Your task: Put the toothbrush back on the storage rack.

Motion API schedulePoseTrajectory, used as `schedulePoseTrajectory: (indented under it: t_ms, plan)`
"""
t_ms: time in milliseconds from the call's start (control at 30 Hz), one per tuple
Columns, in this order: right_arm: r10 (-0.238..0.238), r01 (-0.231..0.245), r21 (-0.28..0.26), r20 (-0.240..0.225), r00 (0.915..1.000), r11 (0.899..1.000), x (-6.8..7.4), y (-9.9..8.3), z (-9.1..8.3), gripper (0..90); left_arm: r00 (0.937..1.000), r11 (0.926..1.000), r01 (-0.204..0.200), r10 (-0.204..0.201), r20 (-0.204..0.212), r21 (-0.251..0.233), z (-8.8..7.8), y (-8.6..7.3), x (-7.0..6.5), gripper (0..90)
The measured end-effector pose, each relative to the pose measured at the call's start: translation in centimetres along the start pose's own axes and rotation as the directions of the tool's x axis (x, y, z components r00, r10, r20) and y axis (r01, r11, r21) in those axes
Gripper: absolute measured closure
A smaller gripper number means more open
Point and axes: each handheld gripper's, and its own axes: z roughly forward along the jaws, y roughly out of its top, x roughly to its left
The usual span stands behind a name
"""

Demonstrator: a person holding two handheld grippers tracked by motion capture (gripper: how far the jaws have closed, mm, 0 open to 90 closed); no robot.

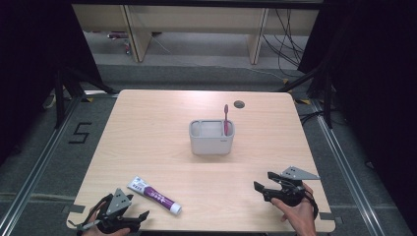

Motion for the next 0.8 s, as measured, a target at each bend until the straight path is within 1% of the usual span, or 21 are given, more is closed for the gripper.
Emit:
schedulePoseTrajectory:
  t_ms: [33, 67, 100, 167, 200, 233, 267, 300, 333, 367, 400, 433, 467, 500, 567, 600, 633, 667, 733, 767, 800]
  plan:
    - [-0.012, 0.012, -0.002, 0.008, 0.9999, 1.000, -0.2, -0.1, -0.2, 28.8, 1.0000, 1.0000, 0.009, -0.009, 0.002, 0.003, 0.0, 0.0, 0.0, 21.6]
    - [0.009, -0.009, -0.002, 0.001, 1.0000, 1.000, -0.1, -0.3, -0.3, 28.8, 1.0000, 0.9999, -0.006, 0.006, -0.001, -0.012, 0.1, 0.0, 0.1, 21.6]
    - [0.004, -0.004, -0.003, -0.002, 1.0000, 1.000, -0.2, -0.4, -0.4, 28.8, 0.9999, 0.9999, 0.011, -0.011, 0.006, -0.005, 0.0, 0.0, 0.0, 21.6]
    - [0.004, -0.004, -0.007, 0.009, 0.9999, 1.000, -0.3, -0.6, -0.7, 28.8, 0.9998, 0.9998, 0.021, -0.021, 0.003, -0.003, 0.0, 0.0, -0.1, 21.6]
    - [0.052, -0.052, 0.003, -0.002, 0.9986, 0.999, 0.0, -0.8, -1.0, 28.8, 0.9995, 0.9995, 0.030, -0.030, 0.004, -0.010, 0.1, 0.0, -0.2, 21.7]
    - [0.006, -0.006, -0.004, 0.017, 0.9998, 1.000, -0.3, -0.9, -1.1, 28.8, 0.9996, 0.9995, 0.030, -0.030, 0.004, -0.010, 0.1, 0.0, -0.2, 21.7]
    - [-0.005, 0.005, -0.007, 0.026, 0.9997, 1.000, -0.3, -1.0, -1.3, 28.7, 0.9996, 0.9995, 0.029, -0.029, 0.002, -0.011, 0.1, 0.0, -0.2, 21.7]
    - [0.001, -0.001, -0.002, 0.019, 0.9998, 1.000, -0.3, -1.1, -1.4, 28.5, 0.9996, 0.9995, 0.029, -0.029, 0.004, -0.009, 0.1, 0.0, -0.2, 21.7]
    - [0.030, -0.030, 0.000, 0.013, 0.9995, 1.000, -0.1, -1.3, -1.6, 28.2, 0.9995, 0.9994, 0.032, -0.032, 0.004, -0.009, 0.1, 0.0, -0.2, 21.7]
    - [0.016, -0.016, 0.003, 0.013, 0.9998, 1.000, -0.2, -1.4, -1.7, 28.1, 0.9993, 0.9993, 0.037, -0.037, 0.004, -0.009, 0.1, 0.0, -0.2, 21.7]
    - [0.035, -0.036, 0.020, 0.014, 0.9993, 0.999, 0.0, -1.6, -1.9, 28.1, 0.9994, 0.9993, 0.036, -0.036, 0.004, -0.010, 0.1, 0.0, -0.1, 21.7]
    - [0.031, -0.031, 0.022, 0.011, 0.9995, 0.999, -0.1, -1.8, -1.9, 28.0, 0.9994, 0.9994, 0.034, -0.034, 0.009, -0.006, 0.1, 0.0, -0.1, 21.8]
    - [0.032, -0.032, 0.012, 0.011, 0.9994, 0.999, 0.0, -2.0, -1.9, 27.7, 0.9993, 0.9993, 0.036, -0.036, 0.007, -0.006, 0.1, 0.0, -0.1, 21.8]
    - [0.047, -0.047, 0.033, 0.003, 0.9989, 0.998, 0.1, -2.2, -2.0, 27.4, 0.9994, 0.9993, 0.035, -0.035, 0.005, -0.008, 0.1, 0.0, -0.1, 21.9]
    - [0.001, -0.002, 0.037, 0.018, 0.9998, 0.999, 0.0, -2.4, -2.2, 27.4, 0.9993, 0.9993, 0.036, -0.036, 0.008, -0.008, 0.1, 0.0, -0.1, 21.8]
    - [0.023, -0.024, 0.023, 0.016, 0.9996, 0.999, 0.2, -2.6, -2.2, 27.2, 0.9993, 0.9993, 0.036, -0.036, 0.009, -0.006, 0.1, 0.0, -0.2, 21.8]
    - [0.021, -0.021, 0.035, 0.015, 0.9997, 0.999, 0.2, -2.8, -2.2, 26.9, 0.9995, 0.9995, 0.031, -0.031, 0.008, -0.007, 0.1, 0.0, -0.2, 21.8]
    - [-0.005, 0.004, 0.046, 0.017, 0.9998, 0.999, 0.1, -2.9, -2.4, 26.9, 0.9994, 0.9994, 0.032, -0.032, 0.008, -0.008, 0.1, 0.0, -0.2, 21.8]
    - [-0.009, 0.008, 0.064, 0.010, 0.9999, 0.998, 0.2, -3.3, -2.4, 26.2, 0.9994, 0.9994, 0.035, -0.035, 0.007, -0.009, 0.1, 0.0, -0.2, 21.8]
    - [0.007, -0.007, 0.082, 0.005, 1.0000, 0.997, 0.4, -3.4, -2.4, 25.8, 0.9993, 0.9993, 0.036, -0.036, 0.009, -0.007, 0.1, 0.0, -0.2, 21.8]
    - [-0.005, 0.005, 0.079, 0.004, 1.0000, 0.997, 0.4, -3.7, -2.3, 25.7, 0.9993, 0.9993, 0.036, -0.036, 0.010, -0.006, 0.1, 0.0, -0.2, 21.8]
